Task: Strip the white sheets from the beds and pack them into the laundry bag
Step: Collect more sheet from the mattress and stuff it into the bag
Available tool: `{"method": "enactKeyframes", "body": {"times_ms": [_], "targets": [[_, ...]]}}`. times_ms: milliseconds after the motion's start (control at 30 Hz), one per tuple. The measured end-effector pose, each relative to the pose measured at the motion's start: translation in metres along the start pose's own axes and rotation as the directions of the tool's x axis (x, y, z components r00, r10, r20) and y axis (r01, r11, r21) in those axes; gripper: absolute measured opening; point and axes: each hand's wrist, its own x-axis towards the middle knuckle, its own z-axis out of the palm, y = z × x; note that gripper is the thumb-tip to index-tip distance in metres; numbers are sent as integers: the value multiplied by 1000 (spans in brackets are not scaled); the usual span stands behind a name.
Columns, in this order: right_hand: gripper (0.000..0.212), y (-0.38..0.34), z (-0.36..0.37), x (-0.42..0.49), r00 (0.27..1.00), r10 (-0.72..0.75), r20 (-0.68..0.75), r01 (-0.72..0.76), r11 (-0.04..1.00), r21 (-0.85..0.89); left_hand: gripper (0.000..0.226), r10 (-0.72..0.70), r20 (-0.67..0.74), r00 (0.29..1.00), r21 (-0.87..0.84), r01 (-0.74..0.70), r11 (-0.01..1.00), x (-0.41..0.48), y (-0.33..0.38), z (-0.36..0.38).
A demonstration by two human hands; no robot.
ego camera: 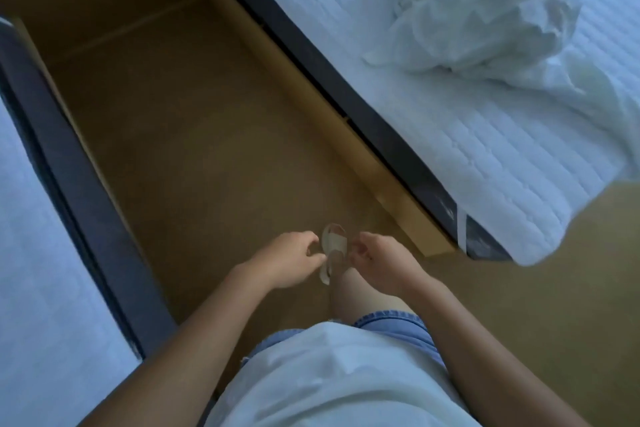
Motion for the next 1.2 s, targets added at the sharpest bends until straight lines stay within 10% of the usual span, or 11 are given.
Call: {"method": "enactKeyframes", "body": {"times_ms": [367, 733, 1000, 1200], "targets": [[23, -53, -205, 245, 996, 13, -91, -6, 997, 74, 52, 84, -33, 996, 78, -81, 994, 197, 57, -237], [34, -14, -325, 363, 834, 482, -267, -364, 846, 389, 50, 370, 205, 906, 400, -423, 813, 379, 153, -385], [71, 77, -349, 445, 818, 443, -366, -454, 889, 60, 56, 369, 104, 923, 597, -355, 720, 504, 220, -362], [100, 147, -350, 497, 895, 309, -322, -386, 897, -213, 117, 259, 137, 956, 489, -293, 822, 595, 245, -305]]}}
